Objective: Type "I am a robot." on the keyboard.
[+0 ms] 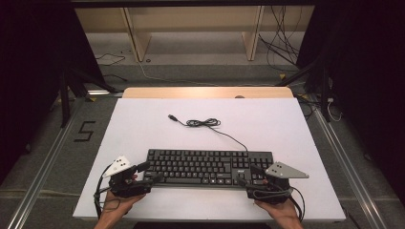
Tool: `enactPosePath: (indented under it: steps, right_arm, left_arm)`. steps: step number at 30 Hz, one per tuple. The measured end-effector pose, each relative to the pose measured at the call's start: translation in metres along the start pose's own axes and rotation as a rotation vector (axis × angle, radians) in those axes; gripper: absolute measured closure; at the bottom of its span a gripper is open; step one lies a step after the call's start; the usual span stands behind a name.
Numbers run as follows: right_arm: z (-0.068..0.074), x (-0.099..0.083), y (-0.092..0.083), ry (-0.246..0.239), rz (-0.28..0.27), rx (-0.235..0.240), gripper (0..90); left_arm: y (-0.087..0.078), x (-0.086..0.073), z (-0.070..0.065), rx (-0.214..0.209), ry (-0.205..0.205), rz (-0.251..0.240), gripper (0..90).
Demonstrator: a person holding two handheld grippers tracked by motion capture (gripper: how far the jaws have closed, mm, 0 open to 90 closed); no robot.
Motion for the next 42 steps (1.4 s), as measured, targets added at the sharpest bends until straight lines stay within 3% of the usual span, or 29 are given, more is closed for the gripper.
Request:
enactPosePath:
  steps: [18, 42]
  right_arm:
    - [0.005, 0.004, 0.009, 0.004, 0.005, 0.018, 33.0]
    - [0.030, 0.027, 0.066, -0.035, 0.064, 0.093, 37.2]
  left_arm:
    - [0.001, 0.000, 0.001, 0.005, -0.004, -0.002, 26.8]
    - [0.001, -0.004, 0.014, 0.073, -0.031, 0.036, 28.9]
Point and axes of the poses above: each handheld gripper's, and its own axes: y roughly forward along the jaws, x roughly out of its top, z roughly to its left, the point moved 6 cm from there along y, roughly forward along the jaws, and after that the axes turned 3 degrees about y, right-handed, at the moved point
